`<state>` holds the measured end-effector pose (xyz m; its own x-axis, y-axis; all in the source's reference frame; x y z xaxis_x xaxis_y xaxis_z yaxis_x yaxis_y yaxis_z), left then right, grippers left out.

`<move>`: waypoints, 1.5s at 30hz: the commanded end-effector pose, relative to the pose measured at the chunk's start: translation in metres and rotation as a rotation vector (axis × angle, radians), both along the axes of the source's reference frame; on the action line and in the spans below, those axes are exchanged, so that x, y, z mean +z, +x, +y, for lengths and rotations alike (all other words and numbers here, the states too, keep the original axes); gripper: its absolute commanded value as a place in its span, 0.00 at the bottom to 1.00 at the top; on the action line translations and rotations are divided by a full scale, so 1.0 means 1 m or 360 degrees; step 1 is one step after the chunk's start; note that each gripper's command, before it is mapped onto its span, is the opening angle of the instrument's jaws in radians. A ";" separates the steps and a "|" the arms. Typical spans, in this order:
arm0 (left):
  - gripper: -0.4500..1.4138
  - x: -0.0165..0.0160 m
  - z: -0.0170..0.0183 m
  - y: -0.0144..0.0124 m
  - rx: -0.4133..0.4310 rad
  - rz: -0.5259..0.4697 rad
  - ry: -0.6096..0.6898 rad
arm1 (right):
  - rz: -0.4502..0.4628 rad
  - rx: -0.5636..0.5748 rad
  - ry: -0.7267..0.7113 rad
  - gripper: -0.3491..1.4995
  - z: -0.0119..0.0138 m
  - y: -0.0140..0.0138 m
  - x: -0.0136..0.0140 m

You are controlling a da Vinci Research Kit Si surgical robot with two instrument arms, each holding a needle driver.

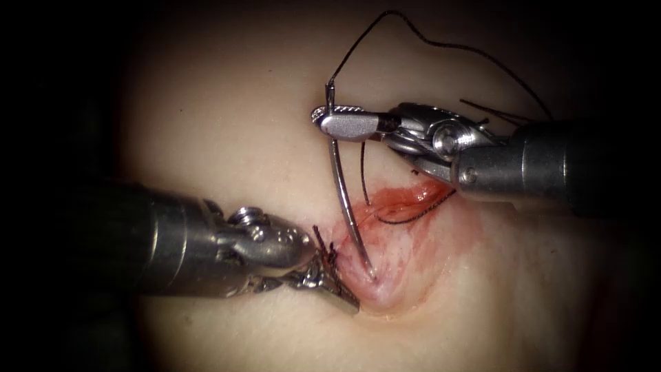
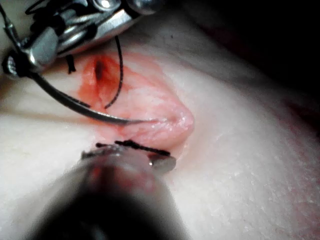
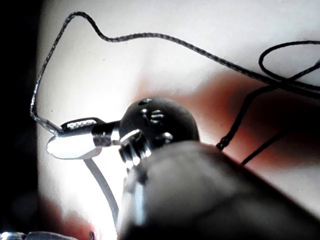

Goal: Wound Closure

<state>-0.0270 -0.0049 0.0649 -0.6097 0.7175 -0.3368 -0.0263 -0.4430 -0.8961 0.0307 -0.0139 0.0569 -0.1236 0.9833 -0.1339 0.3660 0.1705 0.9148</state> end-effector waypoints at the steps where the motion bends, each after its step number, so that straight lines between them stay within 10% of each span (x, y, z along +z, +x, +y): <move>1: 0.00 0.0005 -0.0002 -0.0004 0.0001 -0.0001 0.0000 | -0.0017 -0.0007 -0.0019 0.00 -0.0001 0.0004 0.0001; 23: 0.00 0.0003 0.0000 -0.0003 -0.0007 -0.0001 0.0000 | -0.0267 -0.0106 -0.0056 0.00 -0.0013 -0.0037 -0.0017; 45: 0.00 0.0003 0.0000 -0.0003 -0.0007 -0.0001 0.0000 | -0.0038 -0.0147 -0.0072 0.00 -0.0019 0.0015 -0.0028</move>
